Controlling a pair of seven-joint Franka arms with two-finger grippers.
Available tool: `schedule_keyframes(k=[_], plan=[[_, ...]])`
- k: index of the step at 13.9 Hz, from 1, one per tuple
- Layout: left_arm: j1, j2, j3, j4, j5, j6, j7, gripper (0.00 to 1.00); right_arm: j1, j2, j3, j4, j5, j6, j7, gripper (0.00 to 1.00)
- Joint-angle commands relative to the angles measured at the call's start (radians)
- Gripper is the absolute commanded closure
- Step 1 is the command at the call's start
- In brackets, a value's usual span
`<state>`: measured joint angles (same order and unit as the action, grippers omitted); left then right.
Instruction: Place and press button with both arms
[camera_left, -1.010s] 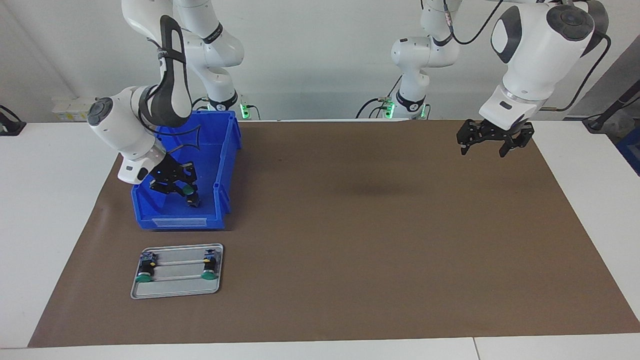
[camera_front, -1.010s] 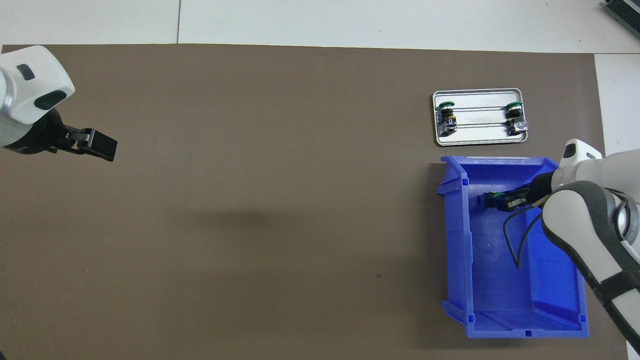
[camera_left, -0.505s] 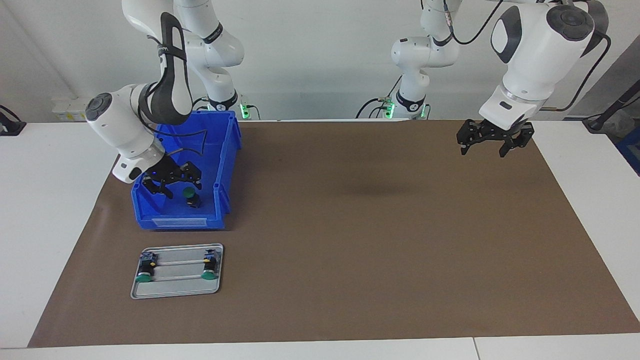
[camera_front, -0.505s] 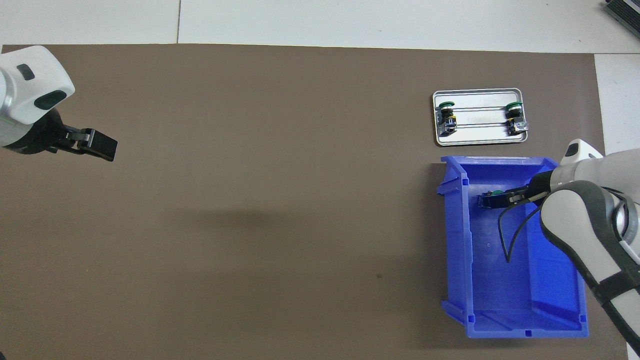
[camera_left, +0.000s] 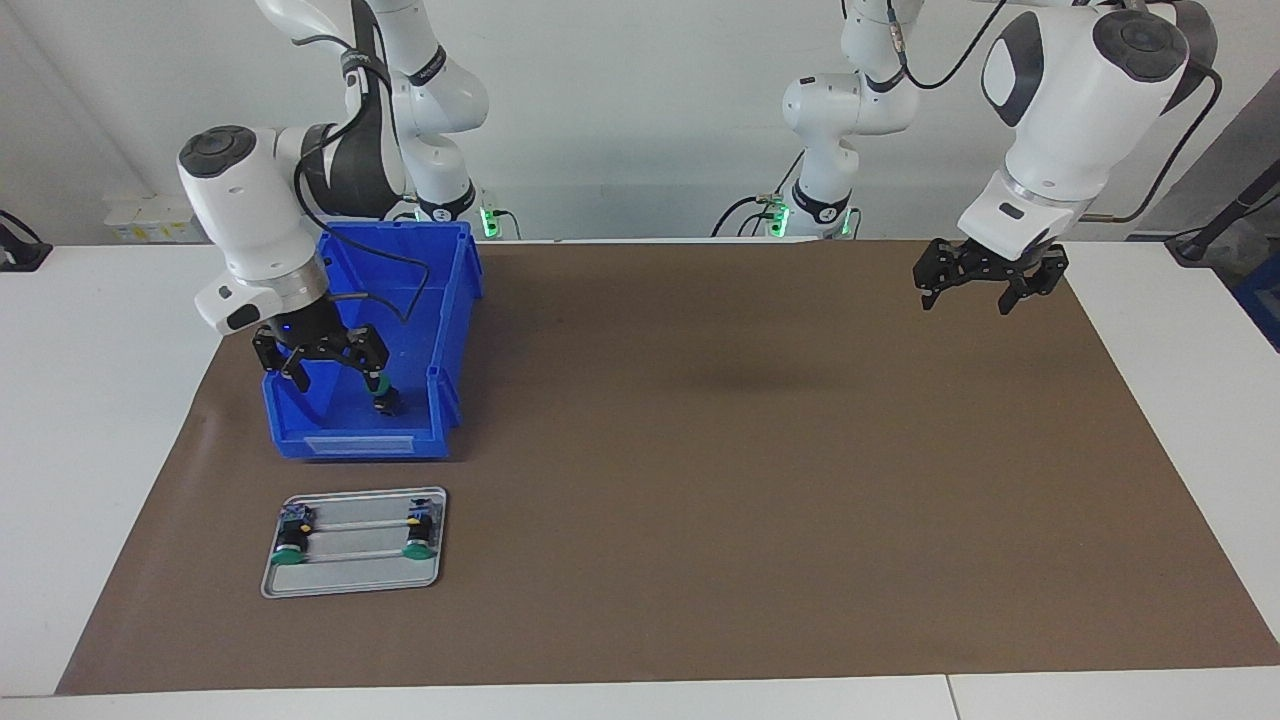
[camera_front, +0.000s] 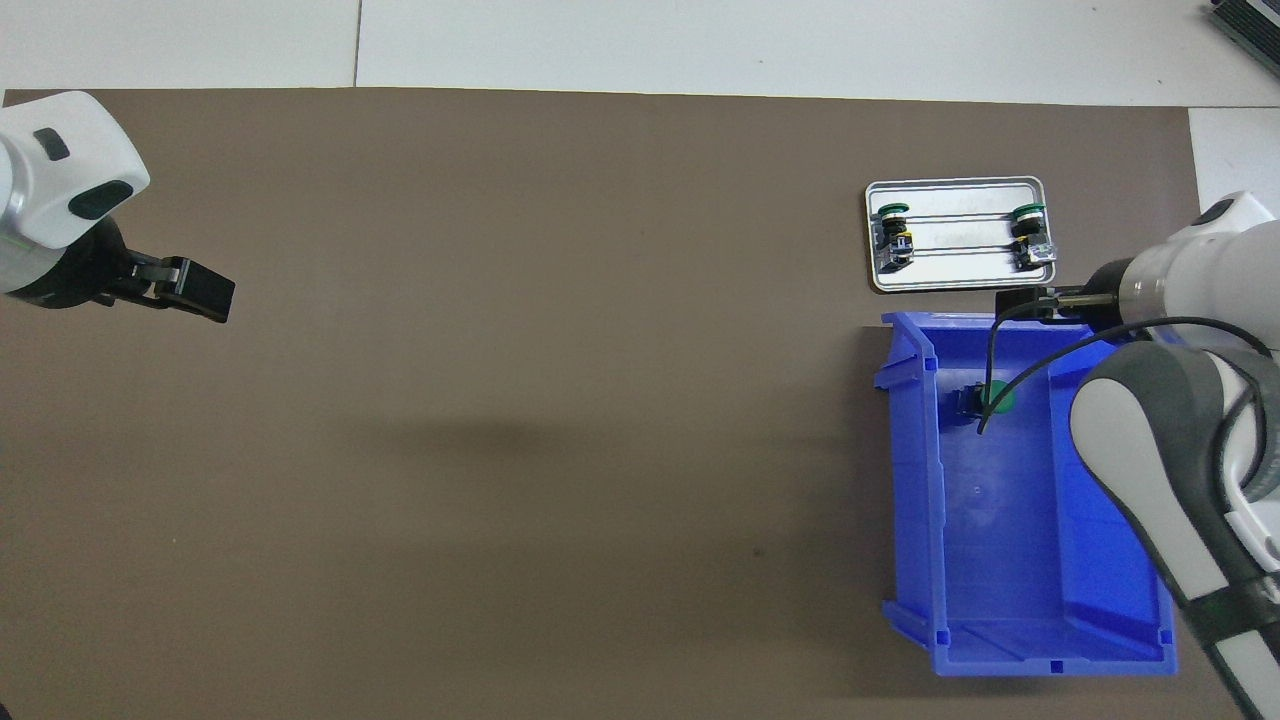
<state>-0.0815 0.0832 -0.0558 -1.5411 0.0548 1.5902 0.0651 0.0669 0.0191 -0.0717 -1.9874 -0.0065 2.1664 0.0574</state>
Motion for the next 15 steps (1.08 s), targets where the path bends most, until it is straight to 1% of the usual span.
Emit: schedule_keyframes(k=[1,4,6,7,9,11,13,15], plan=[[0.006,-0.031,-0.004,-0.039,0.011,0.016,0.002,0.0,-0.001,-0.018,0.015,0.085,-0.03,-0.132,0.076,0.0],[0.006,-0.031,-0.004,-0.039,0.011,0.016,0.002,0.0,-0.007,-0.018,0.012,0.281,-0.026,-0.392,0.07,0.0],[0.006,-0.031,-0.002,-0.039,0.011,0.016,0.002,0.0,-0.013,-0.022,0.012,0.363,-0.023,-0.528,0.067,0.0],[0.008,-0.031,-0.004,-0.039,0.011,0.016,0.002,0.0,-0.016,-0.028,0.01,0.392,-0.023,-0.574,0.059,0.0],[0.006,-0.031,-0.004,-0.039,0.011,0.016,0.002,0.0,-0.016,-0.063,0.006,0.407,-0.024,-0.634,0.041,0.0],[0.006,-0.031,-0.004,-0.039,0.011,0.016,0.002,0.0,-0.016,-0.079,0.004,0.397,-0.026,-0.663,0.019,0.0],[0.006,-0.031,-0.004,-0.039,0.011,0.016,0.002,0.0,-0.018,-0.079,0.003,0.397,-0.033,-0.659,-0.028,0.0],[0.006,-0.031,-0.004,-0.039,0.011,0.016,0.002,0.0,-0.019,-0.082,0.001,0.392,-0.04,-0.672,-0.033,0.0]])
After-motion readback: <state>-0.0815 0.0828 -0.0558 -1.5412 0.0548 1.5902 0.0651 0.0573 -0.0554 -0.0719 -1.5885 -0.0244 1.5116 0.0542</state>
